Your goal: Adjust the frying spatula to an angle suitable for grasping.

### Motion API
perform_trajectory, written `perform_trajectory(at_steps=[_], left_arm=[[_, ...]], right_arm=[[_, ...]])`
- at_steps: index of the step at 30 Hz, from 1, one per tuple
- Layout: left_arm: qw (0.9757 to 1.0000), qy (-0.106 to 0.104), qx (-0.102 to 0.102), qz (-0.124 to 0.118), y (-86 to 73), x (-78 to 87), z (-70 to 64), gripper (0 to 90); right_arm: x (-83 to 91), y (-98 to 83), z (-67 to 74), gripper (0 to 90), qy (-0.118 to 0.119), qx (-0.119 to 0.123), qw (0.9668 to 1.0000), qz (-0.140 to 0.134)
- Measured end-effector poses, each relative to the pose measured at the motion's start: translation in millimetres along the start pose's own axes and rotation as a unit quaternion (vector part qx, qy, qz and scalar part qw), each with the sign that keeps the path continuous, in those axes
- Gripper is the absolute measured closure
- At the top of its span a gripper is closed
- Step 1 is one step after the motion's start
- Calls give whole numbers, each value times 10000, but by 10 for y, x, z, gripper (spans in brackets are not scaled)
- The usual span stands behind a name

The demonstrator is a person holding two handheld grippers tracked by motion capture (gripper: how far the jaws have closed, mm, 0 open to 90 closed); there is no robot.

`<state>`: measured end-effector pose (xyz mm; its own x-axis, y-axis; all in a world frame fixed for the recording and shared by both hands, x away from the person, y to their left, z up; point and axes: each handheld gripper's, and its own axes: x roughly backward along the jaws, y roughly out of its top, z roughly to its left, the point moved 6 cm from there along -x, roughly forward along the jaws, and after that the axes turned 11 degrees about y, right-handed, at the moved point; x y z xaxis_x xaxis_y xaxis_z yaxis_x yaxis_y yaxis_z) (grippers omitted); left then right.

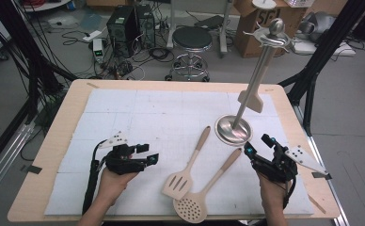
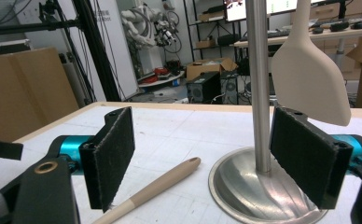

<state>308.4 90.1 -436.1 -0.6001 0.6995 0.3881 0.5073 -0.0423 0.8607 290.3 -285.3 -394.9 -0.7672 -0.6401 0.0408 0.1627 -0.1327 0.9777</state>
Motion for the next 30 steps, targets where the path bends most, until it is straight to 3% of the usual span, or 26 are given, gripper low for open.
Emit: perform_trajectory(at_steps=[8,10,15,19,24,30], left_arm=[[9995,-239,19,220,19,-137,-139,421],[9992,-290,7,279,18,-175,-167,495],[9989,-303,59,356,18,-286,-162,581],[9983,-350,83,458,7,-382,-174,726],[9969,-237,6,756,-28,-511,-179,879],[9958,-126,-5,905,-30,-683,-195,897]], right_arm=[[0,9,10,217,3,6,10000,-19],[-6,10,15,217,6,14,10000,-9],[-23,9,28,218,23,24,10000,2],[-26,5,26,218,36,26,10000,5],[-11,13,18,219,15,-10,10000,-36],[-15,12,31,220,38,-31,10000,-49]])
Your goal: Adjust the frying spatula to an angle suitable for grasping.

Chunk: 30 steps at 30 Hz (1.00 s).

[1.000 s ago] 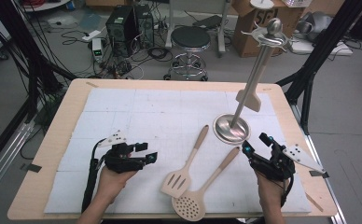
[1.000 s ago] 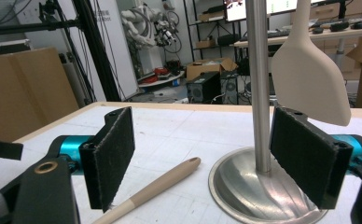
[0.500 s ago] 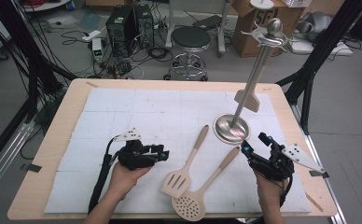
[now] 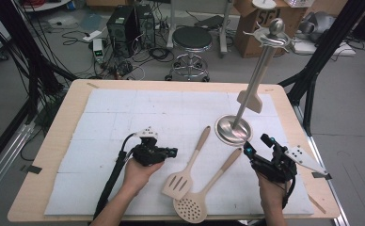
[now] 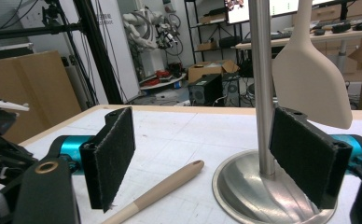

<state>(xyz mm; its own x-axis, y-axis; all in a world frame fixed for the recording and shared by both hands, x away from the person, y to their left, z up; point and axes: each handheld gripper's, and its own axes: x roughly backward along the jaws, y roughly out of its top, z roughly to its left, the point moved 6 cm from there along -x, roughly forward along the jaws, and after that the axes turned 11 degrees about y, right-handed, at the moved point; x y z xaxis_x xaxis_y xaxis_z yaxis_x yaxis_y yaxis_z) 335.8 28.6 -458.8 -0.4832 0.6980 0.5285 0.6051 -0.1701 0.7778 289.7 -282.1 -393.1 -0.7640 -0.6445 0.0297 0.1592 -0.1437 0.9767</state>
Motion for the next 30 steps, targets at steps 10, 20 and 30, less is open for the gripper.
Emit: perform_trajectory(at_steps=[10,20,30], left_arm=[[9990,-8,-196,394,2,-260,-34,899],[9967,156,-174,776,97,-623,-22,900],[9966,208,-114,787,162,-762,71,900]], right_arm=[[-3,3,-6,221,-13,-34,10000,-16],[31,22,-46,223,-74,-52,9999,-60],[79,45,-86,223,-81,-137,9997,-172]])
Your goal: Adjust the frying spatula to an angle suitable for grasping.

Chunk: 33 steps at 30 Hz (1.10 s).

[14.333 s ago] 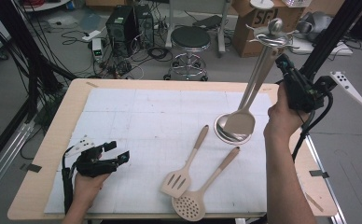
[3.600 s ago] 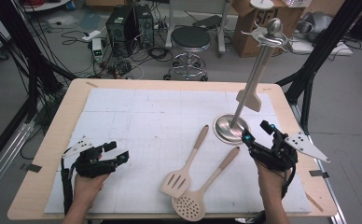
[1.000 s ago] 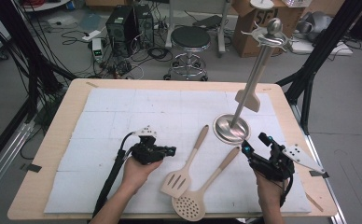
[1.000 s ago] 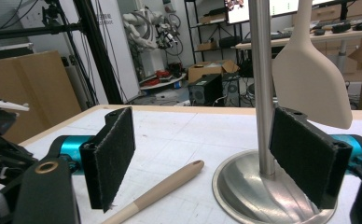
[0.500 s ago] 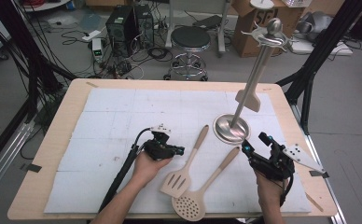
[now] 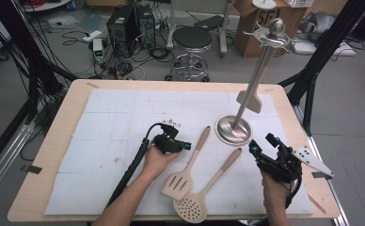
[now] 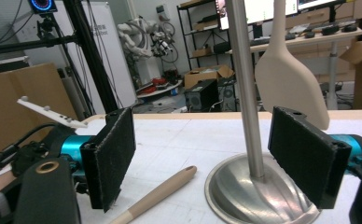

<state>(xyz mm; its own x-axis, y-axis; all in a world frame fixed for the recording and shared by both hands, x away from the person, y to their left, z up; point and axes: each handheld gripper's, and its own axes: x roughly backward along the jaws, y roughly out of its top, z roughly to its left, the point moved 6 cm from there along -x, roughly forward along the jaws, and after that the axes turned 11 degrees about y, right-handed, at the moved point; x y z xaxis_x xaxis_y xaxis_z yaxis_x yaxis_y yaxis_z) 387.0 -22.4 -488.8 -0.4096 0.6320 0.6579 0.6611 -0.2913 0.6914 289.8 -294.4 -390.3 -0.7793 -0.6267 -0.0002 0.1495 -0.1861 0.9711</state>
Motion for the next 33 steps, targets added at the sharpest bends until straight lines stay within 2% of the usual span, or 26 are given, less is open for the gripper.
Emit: perform_trajectory(at_steps=[5,7,11,12,14,16,21,23,25,27,33], left_arm=[[9999,24,-2,106,21,-140,5,900],[9998,68,-80,181,31,-197,12,900],[9996,60,-168,214,99,-282,-60,900],[9996,41,-161,214,104,-293,-56,900],[9997,-76,-13,214,107,-304,-33,900],[9998,-48,-11,196,118,-314,-36,900],[9990,15,-260,355,191,-387,-123,900],[9988,-9,-308,379,212,-427,-158,900],[9990,-78,-244,368,215,-446,-154,900],[9990,-124,-206,384,212,-439,-143,899],[9978,61,-547,363,211,-327,-240,898]], right_arm=[[-17,0,14,223,3,31,10000,29],[-12,0,1,223,-17,10,10000,10],[-15,-7,4,223,-25,-16,10000,34],[-16,-7,5,223,-32,-12,10000,28],[-16,-6,4,223,-28,12,10000,24],[-20,-14,9,223,-8,-15,10000,44],[-45,-19,24,223,17,1,10000,58],[-41,-17,27,223,5,14,10000,55],[-29,-19,23,223,-3,-13,10000,56],[-20,-18,15,223,-15,-5,10000,43],[-5,-30,11,223,-23,-10,10000,70]])
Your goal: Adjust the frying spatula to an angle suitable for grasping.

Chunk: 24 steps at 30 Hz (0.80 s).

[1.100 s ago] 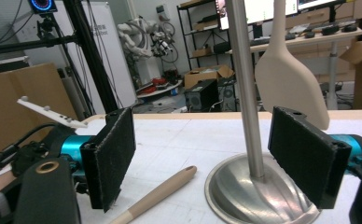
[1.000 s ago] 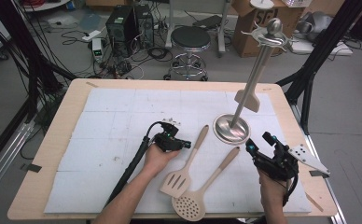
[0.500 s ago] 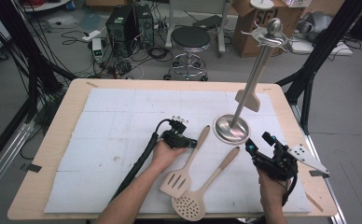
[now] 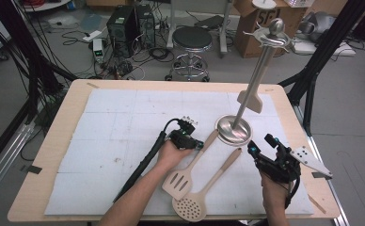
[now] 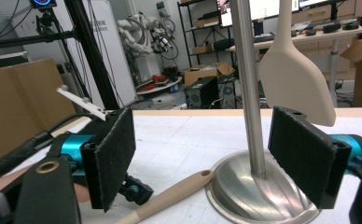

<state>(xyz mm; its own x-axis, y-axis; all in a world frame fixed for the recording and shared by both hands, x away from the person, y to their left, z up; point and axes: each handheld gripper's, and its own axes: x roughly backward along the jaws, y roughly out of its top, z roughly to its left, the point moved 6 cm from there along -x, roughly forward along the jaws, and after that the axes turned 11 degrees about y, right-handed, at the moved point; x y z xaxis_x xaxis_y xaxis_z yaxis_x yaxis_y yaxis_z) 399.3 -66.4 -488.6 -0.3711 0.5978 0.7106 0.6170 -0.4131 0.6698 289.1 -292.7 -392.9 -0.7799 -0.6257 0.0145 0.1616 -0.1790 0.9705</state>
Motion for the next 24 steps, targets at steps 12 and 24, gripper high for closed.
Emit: perform_trajectory(at_steps=[12,24], left_arm=[[9982,-561,153,-137,-75,228,-215,898],[9965,-535,-128,625,-297,244,-307,900]], right_arm=[[27,5,4,225,-24,26,10000,-10],[-1,2,36,228,-16,73,10000,19]])
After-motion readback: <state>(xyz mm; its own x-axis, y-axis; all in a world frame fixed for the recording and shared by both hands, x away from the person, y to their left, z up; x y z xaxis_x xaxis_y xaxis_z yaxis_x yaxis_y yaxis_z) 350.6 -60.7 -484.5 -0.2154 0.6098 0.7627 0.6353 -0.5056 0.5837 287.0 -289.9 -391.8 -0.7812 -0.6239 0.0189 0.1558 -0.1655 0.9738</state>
